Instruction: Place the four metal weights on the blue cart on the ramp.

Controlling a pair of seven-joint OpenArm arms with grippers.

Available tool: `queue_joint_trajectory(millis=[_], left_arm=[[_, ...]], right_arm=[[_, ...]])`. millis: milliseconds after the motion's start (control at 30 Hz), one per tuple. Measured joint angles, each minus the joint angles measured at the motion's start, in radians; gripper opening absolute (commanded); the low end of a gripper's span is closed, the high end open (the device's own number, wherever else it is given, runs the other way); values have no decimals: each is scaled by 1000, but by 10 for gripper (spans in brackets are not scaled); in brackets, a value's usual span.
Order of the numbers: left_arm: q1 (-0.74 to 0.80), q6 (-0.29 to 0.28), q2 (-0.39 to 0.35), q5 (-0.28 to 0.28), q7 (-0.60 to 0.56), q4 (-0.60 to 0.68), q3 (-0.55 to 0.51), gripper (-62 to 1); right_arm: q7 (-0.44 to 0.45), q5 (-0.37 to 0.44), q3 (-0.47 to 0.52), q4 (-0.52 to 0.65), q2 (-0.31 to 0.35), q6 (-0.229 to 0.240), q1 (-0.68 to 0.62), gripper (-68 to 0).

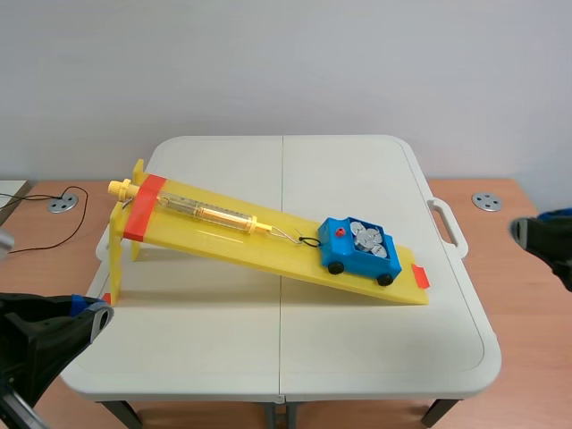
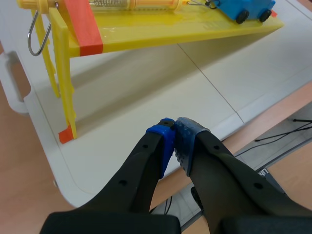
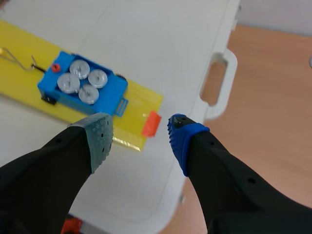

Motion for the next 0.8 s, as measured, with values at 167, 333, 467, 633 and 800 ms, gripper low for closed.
queue_joint_trajectory(millis=[167, 333, 467, 633, 800], left_arm=[[-46, 0, 72, 13, 4, 4, 2, -581], [-132, 0, 146, 53, 15, 4, 40, -582], [-207, 0, 199, 122, 19, 4, 110, -582], [-296, 1, 260, 232, 22, 4, 190, -582], [-367, 11, 288, 326, 22, 4, 246, -582]], right_arm=[[-10, 8, 69, 84, 11, 0, -171, -491], [-30, 8, 121, 162, 11, 0, -333, -549], [-49, 11, 170, 200, 9, 0, -445, -613], [-59, 13, 270, 223, -31, 0, -571, -631], [-74, 31, 366, 223, -79, 0, -706, -653]])
